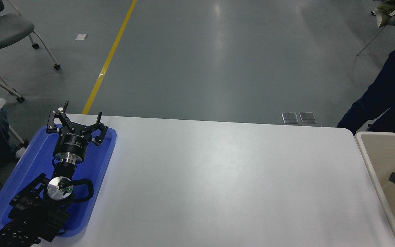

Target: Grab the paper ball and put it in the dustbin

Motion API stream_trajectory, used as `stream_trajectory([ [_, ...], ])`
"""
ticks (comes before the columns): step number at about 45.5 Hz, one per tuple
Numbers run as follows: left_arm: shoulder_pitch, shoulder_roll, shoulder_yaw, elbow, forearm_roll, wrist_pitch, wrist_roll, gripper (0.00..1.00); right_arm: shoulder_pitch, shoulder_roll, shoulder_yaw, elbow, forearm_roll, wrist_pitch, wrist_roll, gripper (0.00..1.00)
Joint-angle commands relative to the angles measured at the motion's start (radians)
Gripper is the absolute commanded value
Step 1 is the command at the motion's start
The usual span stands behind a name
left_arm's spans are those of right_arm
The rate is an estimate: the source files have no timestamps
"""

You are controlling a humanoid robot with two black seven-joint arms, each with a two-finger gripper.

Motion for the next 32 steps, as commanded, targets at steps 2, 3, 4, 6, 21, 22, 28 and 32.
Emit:
stream_trajectory([
  [2, 0.0, 0.0, 0.0, 0.0, 0.0, 0.0, 0.0, 1.0, 0.118, 0.007, 0.194, 0.006, 0.117, 0.002, 0.0, 1.0],
  [3, 0.0, 0.0, 0.0, 0.0, 0.0, 0.0, 0.001, 1.0, 0.134, 0.007, 0.226, 0.017, 0.125, 0.005, 0.0, 1.0],
  [4, 0.0, 0.0, 0.0, 0.0, 0.0, 0.0, 0.001, 1.0, 0.149, 0.007, 0.258, 0.02, 0.128, 0.008, 0.0, 1.0],
  [6, 0.0, 0.0, 0.0, 0.0, 0.0, 0.0, 0.001, 1.0, 0.174, 0.01, 0.332, 0.026, 0.13, 0.007, 0.0, 1.0],
  [21, 0.0, 0.0, 0.0, 0.0, 0.0, 0.001, 0.0, 1.0, 0.214, -0.035, 0.916, 0.425, 0.133, 0.01, 0.001, 1.0],
  [22, 0.0, 0.0, 0.0, 0.0, 0.0, 0.001, 0.0, 1.0, 0.212, -0.035, 0.942, 0.449, 0.133, 0.008, 0.001, 1.0],
  [28, 0.0, 0.0, 0.0, 0.0, 0.0, 0.001, 0.0, 1.0, 0.185, -0.013, 1.07, 0.574, 0.136, 0.017, 0.0, 1.0],
  [32, 0.0, 0.0, 0.0, 0.0, 0.0, 0.001, 0.0, 1.0, 0.152, 0.019, 1.156, 0.63, 0.163, 0.033, 0.0, 1.0],
])
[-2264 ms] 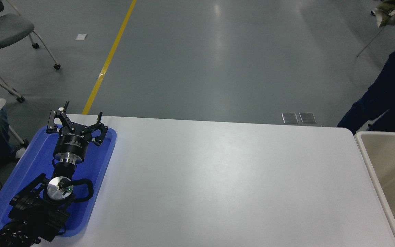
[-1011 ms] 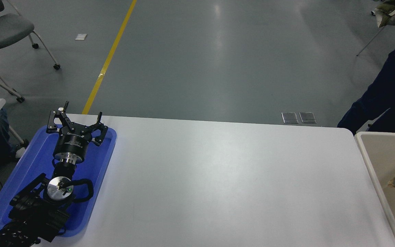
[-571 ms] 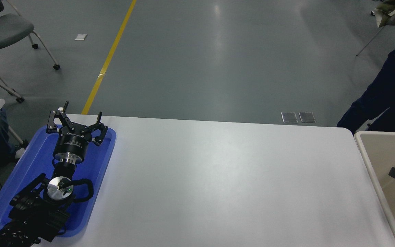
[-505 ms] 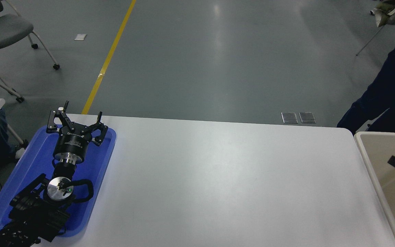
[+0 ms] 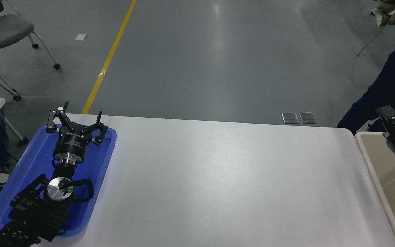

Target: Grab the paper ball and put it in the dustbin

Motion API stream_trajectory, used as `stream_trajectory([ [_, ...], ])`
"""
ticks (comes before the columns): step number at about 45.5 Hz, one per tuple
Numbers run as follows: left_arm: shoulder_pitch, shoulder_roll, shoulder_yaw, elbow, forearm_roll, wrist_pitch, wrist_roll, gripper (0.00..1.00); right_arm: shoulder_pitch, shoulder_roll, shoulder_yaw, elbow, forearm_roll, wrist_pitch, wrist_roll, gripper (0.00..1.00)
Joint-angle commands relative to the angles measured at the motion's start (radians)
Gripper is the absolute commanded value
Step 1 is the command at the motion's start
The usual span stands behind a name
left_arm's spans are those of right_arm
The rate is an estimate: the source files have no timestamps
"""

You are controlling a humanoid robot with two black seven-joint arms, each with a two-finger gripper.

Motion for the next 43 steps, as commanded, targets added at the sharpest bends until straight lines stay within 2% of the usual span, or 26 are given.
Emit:
stream_trajectory([
  [1, 0.0, 0.0, 0.0, 0.0, 0.0, 0.0, 0.001, 1.0, -0.05, 0.045, 0.306, 0.223, 0.052, 0.029, -0.001, 1.0],
  [6, 0.0, 0.0, 0.0, 0.0, 0.0, 0.0, 0.0, 1.0, -0.094, 0.134, 0.417, 0.234, 0.164, 0.097, -0.003, 1.0],
  [20, 0.0, 0.0, 0.0, 0.0, 0.0, 0.0, 0.0, 1.0, -0.177, 0.263, 0.531, 0.235, 0.282, 0.247, -0.001, 1.0],
  [26, 0.0, 0.0, 0.0, 0.0, 0.0, 0.001, 0.001, 1.0, -0.214, 0.278, 0.531, 0.248, 0.331, 0.31, 0.0, 1.0],
  [32, 0.0, 0.0, 0.0, 0.0, 0.0, 0.0, 0.0, 1.0, -0.243, 0.291, 0.531, 0.248, 0.333, 0.347, 0.0, 1.0],
  [39, 0.0, 0.0, 0.0, 0.0, 0.0, 0.001, 0.001, 1.0, -0.283, 0.286, 0.532, 0.248, 0.331, 0.477, 0.006, 1.0],
  [43, -0.002, 0.0, 0.0, 0.0, 0.0, 0.001, 0.001, 1.0, -0.292, 0.284, 0.531, 0.245, 0.331, 0.488, 0.006, 1.0],
])
